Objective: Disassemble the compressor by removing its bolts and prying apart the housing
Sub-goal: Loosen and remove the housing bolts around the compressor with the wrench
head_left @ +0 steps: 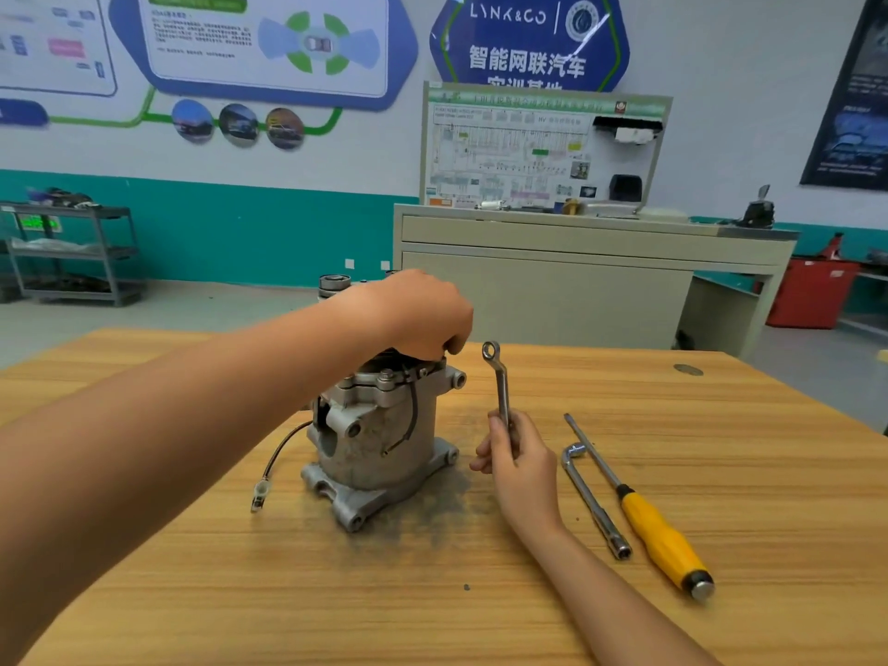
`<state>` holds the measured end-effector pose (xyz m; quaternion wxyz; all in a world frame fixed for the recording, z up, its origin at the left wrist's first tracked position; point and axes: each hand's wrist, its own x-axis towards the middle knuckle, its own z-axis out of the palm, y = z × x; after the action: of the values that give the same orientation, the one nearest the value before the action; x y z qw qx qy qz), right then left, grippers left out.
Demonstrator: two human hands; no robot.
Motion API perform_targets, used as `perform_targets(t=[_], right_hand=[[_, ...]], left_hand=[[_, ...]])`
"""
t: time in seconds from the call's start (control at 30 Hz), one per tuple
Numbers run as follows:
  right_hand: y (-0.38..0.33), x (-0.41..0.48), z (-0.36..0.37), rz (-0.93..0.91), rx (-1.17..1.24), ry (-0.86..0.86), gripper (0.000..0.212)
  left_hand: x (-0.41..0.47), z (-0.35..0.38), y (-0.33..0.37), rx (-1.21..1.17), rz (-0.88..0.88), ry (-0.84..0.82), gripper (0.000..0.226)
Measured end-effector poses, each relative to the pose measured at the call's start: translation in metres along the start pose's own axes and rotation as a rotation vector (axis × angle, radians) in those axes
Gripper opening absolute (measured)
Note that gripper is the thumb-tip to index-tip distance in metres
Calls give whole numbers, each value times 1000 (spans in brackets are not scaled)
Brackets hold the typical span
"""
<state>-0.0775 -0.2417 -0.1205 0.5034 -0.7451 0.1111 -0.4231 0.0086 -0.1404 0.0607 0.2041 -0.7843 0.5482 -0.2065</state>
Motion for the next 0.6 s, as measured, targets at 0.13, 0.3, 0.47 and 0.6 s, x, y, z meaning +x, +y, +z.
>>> perform_targets(t=[0.13, 0.3, 0.47, 0.6], right_hand=[[0, 3, 1, 27, 63, -21, 20], [0, 5, -1, 49, 66, -23, 22], [-1, 5, -2, 51, 44, -17, 21], [-4, 4, -3, 70, 3, -10, 20]], left_hand=[[5, -1, -6, -111, 5, -41, 23], [6, 2, -14, -164, 48, -28, 20], [7, 8, -16, -81, 68, 10, 23], [9, 13, -15, -6, 46, 96, 36]])
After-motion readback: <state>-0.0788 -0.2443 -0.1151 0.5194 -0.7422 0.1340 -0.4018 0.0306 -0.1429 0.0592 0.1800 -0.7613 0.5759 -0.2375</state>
